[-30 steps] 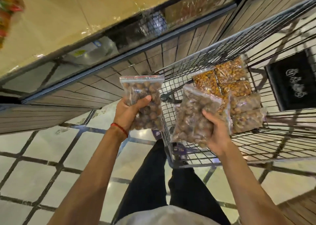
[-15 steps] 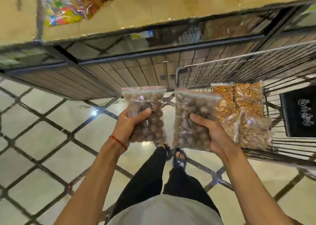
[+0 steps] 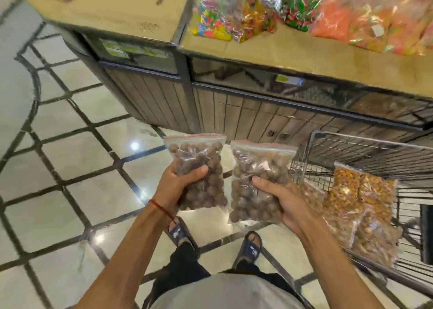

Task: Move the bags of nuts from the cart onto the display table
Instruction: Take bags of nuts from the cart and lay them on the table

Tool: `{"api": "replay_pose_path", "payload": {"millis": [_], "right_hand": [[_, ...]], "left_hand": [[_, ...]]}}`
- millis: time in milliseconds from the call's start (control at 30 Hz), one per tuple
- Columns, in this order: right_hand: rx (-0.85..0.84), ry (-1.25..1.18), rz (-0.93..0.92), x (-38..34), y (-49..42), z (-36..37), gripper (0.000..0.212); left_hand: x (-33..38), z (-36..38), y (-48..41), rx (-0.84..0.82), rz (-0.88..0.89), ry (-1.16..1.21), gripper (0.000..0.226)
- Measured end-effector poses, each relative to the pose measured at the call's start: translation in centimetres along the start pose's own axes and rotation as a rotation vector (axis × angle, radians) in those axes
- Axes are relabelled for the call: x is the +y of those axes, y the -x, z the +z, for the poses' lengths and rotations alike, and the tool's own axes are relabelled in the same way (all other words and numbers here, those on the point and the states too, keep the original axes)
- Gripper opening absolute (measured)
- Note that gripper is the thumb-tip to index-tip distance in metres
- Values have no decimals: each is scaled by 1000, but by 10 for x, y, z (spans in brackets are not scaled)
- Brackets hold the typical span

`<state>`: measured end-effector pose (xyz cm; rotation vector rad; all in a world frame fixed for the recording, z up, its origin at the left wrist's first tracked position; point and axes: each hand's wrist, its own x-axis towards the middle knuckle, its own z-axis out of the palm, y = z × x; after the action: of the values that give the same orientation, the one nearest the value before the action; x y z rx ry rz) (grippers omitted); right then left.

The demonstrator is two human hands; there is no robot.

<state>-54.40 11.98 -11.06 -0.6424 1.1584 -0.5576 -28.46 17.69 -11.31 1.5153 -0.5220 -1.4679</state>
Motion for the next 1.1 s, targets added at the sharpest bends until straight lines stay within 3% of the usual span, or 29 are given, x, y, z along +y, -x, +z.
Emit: {"api": "replay_pose_path", "payload": {"millis": [100,267,567,633,800,900,1033,1100], "right_hand": [[-29,46,-25,-4,-12,64,56],[-52,-55,-25,-8,-43,160,62],[-123,-111,-60,-59,-115,264,66],[-128,-120,-63,-75,-139,278,67],[-146,-121,-99,-125,-214,310,97],[-133,-154,-91,-162,-263,327,102],[-155,-81,-90,-217,-323,346,67],[-168,-59,-82,-241,-348,354,72]], "left_hand": [[22,-58,-2,27,31,11,75],[63,-143,-19,53,64,19,46],[130,-237,-70,117,130,7,84],[143,-251,-92,148,132,26,84],[187,-275,-161,266,142,40,82],[225,-282,-211,283,149,83,66],[279,-286,-277,290,141,89,47],[301,-287,-308,287,139,87,44]]}}
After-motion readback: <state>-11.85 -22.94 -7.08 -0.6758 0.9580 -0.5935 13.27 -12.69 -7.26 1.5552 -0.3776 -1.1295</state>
